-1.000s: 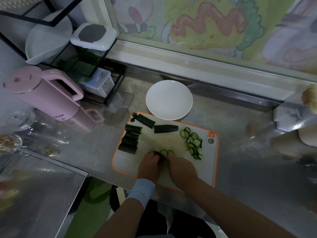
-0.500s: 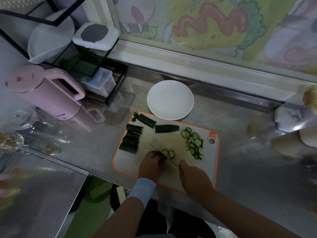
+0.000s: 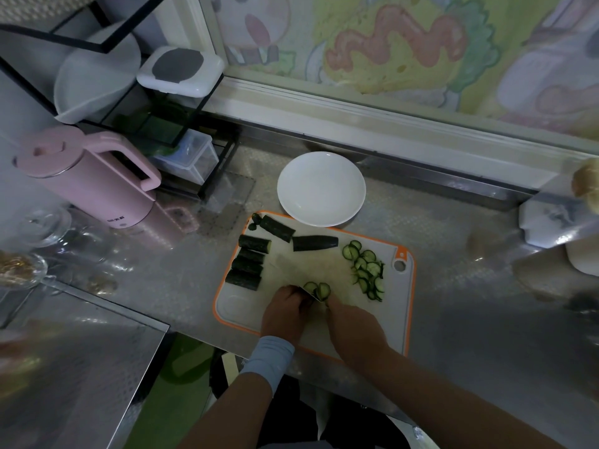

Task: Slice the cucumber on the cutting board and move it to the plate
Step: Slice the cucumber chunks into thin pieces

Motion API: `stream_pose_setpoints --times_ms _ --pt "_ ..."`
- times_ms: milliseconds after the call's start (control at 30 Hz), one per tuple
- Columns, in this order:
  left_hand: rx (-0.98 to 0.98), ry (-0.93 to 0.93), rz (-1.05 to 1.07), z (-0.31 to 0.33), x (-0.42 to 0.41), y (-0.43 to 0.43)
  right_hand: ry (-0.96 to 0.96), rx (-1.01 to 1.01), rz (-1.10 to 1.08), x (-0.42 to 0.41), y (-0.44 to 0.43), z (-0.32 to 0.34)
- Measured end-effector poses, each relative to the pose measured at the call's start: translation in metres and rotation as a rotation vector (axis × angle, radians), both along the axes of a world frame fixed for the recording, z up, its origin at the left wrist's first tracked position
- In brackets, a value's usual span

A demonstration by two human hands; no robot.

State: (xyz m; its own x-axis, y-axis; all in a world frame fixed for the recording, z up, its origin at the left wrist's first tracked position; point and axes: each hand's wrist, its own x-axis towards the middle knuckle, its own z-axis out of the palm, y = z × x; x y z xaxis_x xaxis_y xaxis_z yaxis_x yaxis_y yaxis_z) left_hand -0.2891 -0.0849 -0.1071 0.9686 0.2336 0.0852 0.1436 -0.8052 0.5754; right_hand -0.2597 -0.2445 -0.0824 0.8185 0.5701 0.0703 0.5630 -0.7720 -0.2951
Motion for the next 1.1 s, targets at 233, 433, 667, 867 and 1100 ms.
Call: stream_pose_setpoints --times_ms 233,433,667,867,1100 --pt "0.016 -0.003 -0.009 -0.002 -0.001 0.001 0.060 -0.100 -0.015 -0.011 -0.027 0.004" --pt "-0.023 0.019 0.000 -0.001 0.000 0.000 -0.005 -0.049 0.022 -0.004 -0.012 -0.008" --pt "-0.031 -0.009 -0.010 0.008 -0.004 0.000 -0.070 0.046 0.016 0.009 0.023 -0.013" --pt "-0.032 -0.002 0.019 0.006 -0.001 -0.001 -0.066 0.019 0.002 0.001 0.005 -0.010" --pt "-0.010 0.013 -0.009 -0.002 -0.001 0.001 0.015 -0.111 -0.007 -0.010 -0.024 0.001"
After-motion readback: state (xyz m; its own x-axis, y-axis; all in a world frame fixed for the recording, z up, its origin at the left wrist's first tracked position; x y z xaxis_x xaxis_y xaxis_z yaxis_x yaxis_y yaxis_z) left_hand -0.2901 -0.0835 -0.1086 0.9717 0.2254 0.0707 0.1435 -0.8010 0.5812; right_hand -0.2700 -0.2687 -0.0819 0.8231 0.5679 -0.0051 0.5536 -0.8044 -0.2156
